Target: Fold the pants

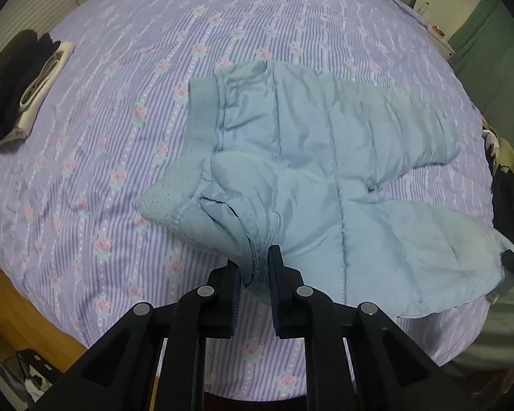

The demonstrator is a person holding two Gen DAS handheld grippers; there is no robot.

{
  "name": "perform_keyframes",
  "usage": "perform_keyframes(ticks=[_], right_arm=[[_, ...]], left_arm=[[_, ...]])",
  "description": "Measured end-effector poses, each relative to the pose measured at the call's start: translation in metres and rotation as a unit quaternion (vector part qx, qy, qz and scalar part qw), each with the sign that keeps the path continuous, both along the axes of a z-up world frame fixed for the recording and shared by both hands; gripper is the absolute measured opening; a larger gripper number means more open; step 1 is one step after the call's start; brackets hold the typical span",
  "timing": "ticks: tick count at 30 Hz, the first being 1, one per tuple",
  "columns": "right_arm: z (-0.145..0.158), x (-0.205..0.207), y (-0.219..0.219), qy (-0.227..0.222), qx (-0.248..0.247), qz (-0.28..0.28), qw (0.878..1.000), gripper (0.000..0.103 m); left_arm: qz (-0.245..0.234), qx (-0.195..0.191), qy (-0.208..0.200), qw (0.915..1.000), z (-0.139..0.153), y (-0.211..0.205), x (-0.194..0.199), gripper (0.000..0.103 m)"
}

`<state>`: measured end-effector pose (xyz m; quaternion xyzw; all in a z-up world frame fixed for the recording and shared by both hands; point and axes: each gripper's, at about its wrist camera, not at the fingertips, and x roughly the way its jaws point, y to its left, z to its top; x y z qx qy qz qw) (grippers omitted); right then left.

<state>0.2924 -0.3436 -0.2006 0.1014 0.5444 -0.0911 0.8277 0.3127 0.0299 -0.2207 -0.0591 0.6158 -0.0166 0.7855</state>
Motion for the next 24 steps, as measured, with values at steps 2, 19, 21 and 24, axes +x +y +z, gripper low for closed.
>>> perform_keyframes(ticks=[2,19,21,24], right_arm=[[0.002,0.01,-0.001,-0.001,-0.004,0.005,1.0,0.013],[-0.013,0.154,-0.025,0.024,-0.022,0.035,0.999,0.013],[-0.02,0.174,-0.028,0.031,-0.017,0.033,0.999,0.013],[-0.031,0.197,-0.028,0.039,-0.02,0.036,0.998,0.013]], left_arm=[[0.005,-0.003,-0.003,1.0,0.005,0.0,0.006,0.016],[0.019,0.021,-0.043,0.9987,0.02,-0.025,0.121,0.016],[0.025,0.024,-0.038,0.9987,0.013,-0.027,0.133,0.016],[0.032,0.033,-0.028,0.9985,0.001,-0.029,0.149,0.016]])
